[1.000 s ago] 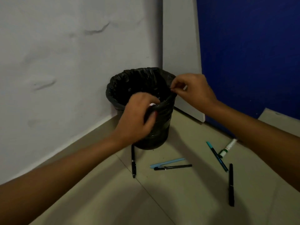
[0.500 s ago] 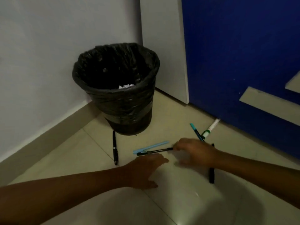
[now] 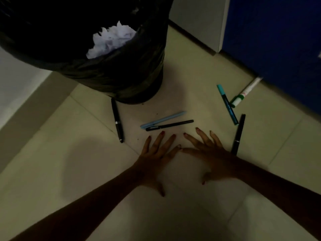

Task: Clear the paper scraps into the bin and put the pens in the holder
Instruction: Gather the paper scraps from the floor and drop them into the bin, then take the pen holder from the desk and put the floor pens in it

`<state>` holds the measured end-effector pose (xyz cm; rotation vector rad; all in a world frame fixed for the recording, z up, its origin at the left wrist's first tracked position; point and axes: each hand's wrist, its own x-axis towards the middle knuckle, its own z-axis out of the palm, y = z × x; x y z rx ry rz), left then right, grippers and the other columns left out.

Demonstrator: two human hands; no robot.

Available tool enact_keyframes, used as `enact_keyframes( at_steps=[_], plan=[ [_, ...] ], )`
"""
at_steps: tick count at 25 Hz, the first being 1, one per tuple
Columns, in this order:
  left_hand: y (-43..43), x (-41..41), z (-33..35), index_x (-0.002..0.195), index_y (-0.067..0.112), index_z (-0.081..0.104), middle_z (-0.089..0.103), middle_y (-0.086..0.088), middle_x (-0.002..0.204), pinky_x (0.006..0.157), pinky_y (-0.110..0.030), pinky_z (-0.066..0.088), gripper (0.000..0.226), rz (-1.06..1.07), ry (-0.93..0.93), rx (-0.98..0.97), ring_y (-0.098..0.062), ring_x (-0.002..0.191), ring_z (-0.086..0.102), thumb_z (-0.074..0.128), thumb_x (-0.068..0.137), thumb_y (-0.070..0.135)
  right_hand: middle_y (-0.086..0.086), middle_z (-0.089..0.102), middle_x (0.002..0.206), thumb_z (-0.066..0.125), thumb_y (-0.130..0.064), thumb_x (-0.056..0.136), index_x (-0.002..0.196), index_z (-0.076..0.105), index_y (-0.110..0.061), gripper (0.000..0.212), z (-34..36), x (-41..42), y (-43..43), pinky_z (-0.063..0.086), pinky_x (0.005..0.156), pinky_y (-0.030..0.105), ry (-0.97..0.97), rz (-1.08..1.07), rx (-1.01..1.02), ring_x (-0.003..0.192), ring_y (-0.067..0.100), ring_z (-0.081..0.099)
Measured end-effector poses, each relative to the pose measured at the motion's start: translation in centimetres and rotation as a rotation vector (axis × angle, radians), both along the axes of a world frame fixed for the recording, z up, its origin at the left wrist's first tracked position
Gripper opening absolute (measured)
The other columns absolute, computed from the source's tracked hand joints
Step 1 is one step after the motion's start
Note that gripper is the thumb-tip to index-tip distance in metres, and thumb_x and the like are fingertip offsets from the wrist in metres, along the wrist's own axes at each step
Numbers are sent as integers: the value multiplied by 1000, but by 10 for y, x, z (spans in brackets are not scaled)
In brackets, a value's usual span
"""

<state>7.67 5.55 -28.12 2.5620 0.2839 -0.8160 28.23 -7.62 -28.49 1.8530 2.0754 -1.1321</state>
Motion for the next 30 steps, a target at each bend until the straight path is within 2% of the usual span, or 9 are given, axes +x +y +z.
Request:
enact_keyframes(
  at_steps=[4,6,10,14,19,22,24,27,30],
  plan=[
    [3,27,44,138,27,-22,-39,-6,141,110,-57,-10,131,-51,397,-63,-33,130,-33,74,56,62,-3,-25,150,74,-42,69,143,15,-30,95,49,-16,31,-3,115,51,-88,130,-355,139,28,-20],
    [5,62,109,143,20,4,2,-12,155,115,-48,18,101,226,370,-202,-33,140,10,68,72,51,11,27,151,64,-32,82,132,42,-12,58,113,-15,64,29,108,38,-87,37,-373,136,30,27],
    [24,97,300,118,7,49,59,-14,116,89,-36,47,36,851,-387,-379,-27,104,57,57,85,21,11,66,108,54,-20,87,104,64,-10,22,325,9,102,54,80,35,-39,-404,122,95,28,62],
    [48,108,539,102,16,60,64,7,89,73,-19,51,24,797,-917,-445,-6,82,63,56,80,25,-16,68,88,62,-27,82,94,67,-25,13,598,24,89,50,68,13,365,-744,510,75,6,65],
    [80,189,721,101,10,59,62,0,98,82,-12,43,19,687,-1445,-186,-9,93,58,54,83,4,-6,59,78,59,-24,82,88,65,-15,13,770,71,90,47,64,18,-65,-831,1258,73,11,57],
    [94,254,749,122,12,50,55,-7,127,100,-33,42,37,582,-1252,-95,-18,118,48,53,87,25,10,53,111,68,-28,77,112,54,-13,40,813,117,89,46,78,32,-309,-1071,1313,97,28,55],
    [103,280,731,137,22,31,30,-7,149,113,-48,23,60,436,-832,224,-26,137,22,45,87,52,18,30,141,76,-32,70,125,42,-19,67,814,150,93,42,92,49,-361,-1237,982,121,41,38],
    [107,292,715,139,25,27,22,-4,153,113,-50,12,63,414,-671,354,-28,140,12,39,87,58,15,56,104,79,-28,66,87,60,-7,36,794,176,104,49,84,41,-169,-1259,887,103,33,52],
    [99,279,724,128,9,44,49,-12,135,108,-45,33,43,682,-1006,11,-28,128,39,47,92,33,2,55,88,82,-24,61,61,54,-10,31,787,156,89,43,76,12,-51,-1200,1141,102,17,53]
  ],
)
